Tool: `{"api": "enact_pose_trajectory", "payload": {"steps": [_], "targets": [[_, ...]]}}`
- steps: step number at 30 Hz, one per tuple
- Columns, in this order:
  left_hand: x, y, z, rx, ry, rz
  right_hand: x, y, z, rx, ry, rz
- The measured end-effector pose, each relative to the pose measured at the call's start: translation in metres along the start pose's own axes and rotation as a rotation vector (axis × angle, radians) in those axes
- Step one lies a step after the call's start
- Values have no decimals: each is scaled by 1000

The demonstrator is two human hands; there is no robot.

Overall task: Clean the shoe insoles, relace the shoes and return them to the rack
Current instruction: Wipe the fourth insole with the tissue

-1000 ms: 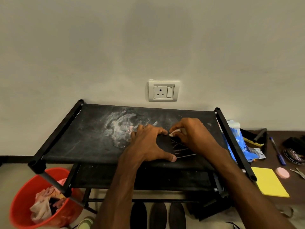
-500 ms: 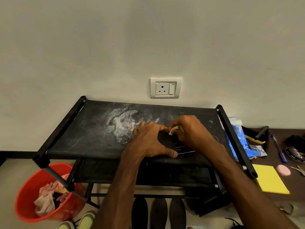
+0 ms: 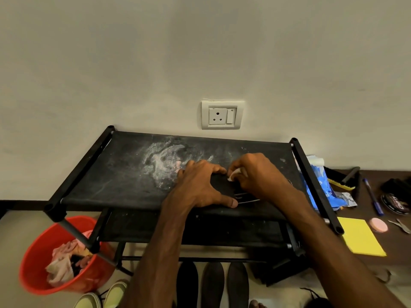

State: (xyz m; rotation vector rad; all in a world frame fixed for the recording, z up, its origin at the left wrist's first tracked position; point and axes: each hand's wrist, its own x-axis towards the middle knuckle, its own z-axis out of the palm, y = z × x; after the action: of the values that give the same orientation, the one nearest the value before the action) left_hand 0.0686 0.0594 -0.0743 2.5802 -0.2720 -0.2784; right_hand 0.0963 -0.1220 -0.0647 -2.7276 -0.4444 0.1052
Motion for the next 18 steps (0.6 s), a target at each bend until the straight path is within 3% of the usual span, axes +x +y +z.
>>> {"api": "enact_pose_trajectory", "payload": {"steps": [8, 13, 18], "targets": [[1, -2, 2, -6, 23, 0, -19, 7, -25, 53, -337, -54], [1, -2, 2, 0, 16, -9, -10, 0, -7, 25, -80, -36], [0, -2, 2, -15, 11, -10, -15, 3, -16, 15, -227, -50]]}}
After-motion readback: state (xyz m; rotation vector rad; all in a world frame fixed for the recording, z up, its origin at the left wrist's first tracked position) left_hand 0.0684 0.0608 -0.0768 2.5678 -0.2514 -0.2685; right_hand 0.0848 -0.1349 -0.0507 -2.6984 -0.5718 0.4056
